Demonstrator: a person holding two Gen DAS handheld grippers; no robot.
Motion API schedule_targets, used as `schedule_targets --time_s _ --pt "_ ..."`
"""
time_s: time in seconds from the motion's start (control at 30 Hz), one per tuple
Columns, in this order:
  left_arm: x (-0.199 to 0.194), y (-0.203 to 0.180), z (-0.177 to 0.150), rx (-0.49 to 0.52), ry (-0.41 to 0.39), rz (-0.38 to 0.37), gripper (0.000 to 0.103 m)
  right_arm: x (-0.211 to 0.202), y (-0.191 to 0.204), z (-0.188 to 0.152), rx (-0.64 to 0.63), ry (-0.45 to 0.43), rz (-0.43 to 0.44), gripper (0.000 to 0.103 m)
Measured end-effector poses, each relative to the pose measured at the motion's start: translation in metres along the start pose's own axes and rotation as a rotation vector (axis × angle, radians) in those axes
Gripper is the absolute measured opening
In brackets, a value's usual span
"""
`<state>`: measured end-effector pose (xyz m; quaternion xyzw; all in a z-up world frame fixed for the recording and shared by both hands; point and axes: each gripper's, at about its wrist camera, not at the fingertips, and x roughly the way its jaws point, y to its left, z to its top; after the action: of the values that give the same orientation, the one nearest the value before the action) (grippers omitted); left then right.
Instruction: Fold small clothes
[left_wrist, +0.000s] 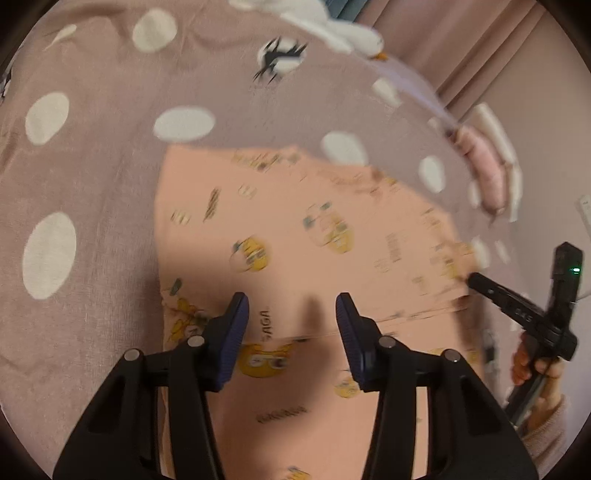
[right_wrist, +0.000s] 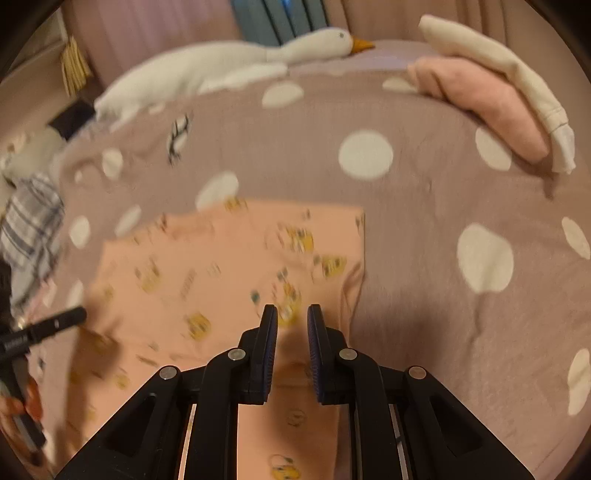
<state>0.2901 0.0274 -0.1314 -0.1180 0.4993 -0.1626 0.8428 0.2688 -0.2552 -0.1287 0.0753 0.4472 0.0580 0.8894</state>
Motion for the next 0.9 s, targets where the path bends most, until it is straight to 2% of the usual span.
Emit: schedule_targets --time_s 0.1,0.27,0.37,0.4,0.43,0.47,0.53,0.63,0.9 --pt "0.010 0.009 -0.004 -0.001 0.009 0.011 0.041 0.015 -0.006 -0.009 0.021 0.035 -0.005 0.015" --pt "0.005 0.018 0.002 -0.052 0.043 -0.042 0.042 0.013 -0.005 -0.006 0.025 0.041 -0.010 0.015" --pt "-0.017 0.023 -0.004 -0.083 0.024 -0.078 0.053 -0.005 -0.006 -0.010 0.061 0.024 0.031 0.015" --pt "-0.025 0.023 -0.008 -0.082 0.016 -0.086 0.061 -0.013 -0.007 -0.012 0.064 0.010 0.045 0.016" --pt "-0.031 0.024 -0.015 -0.078 0.009 -0.084 0.069 -0.023 -0.009 -0.018 0.067 -0.004 0.062 0.019" --pt "-0.039 0.026 -0.022 -0.074 0.000 -0.081 0.071 -0.029 -0.012 -0.023 0.072 -0.007 0.073 0.022" --pt "-0.052 0.032 -0.038 -0.079 -0.011 -0.101 0.073 -0.044 -0.019 -0.040 0.078 -0.005 0.094 0.034" --pt "-0.073 0.046 -0.065 -0.113 -0.022 -0.126 0.073 -0.060 -0.027 -0.059 0.090 -0.012 0.098 0.035" --pt "-0.111 0.065 -0.134 -0.173 -0.012 -0.162 0.073 -0.091 -0.048 -0.118 0.185 -0.001 0.184 0.035"
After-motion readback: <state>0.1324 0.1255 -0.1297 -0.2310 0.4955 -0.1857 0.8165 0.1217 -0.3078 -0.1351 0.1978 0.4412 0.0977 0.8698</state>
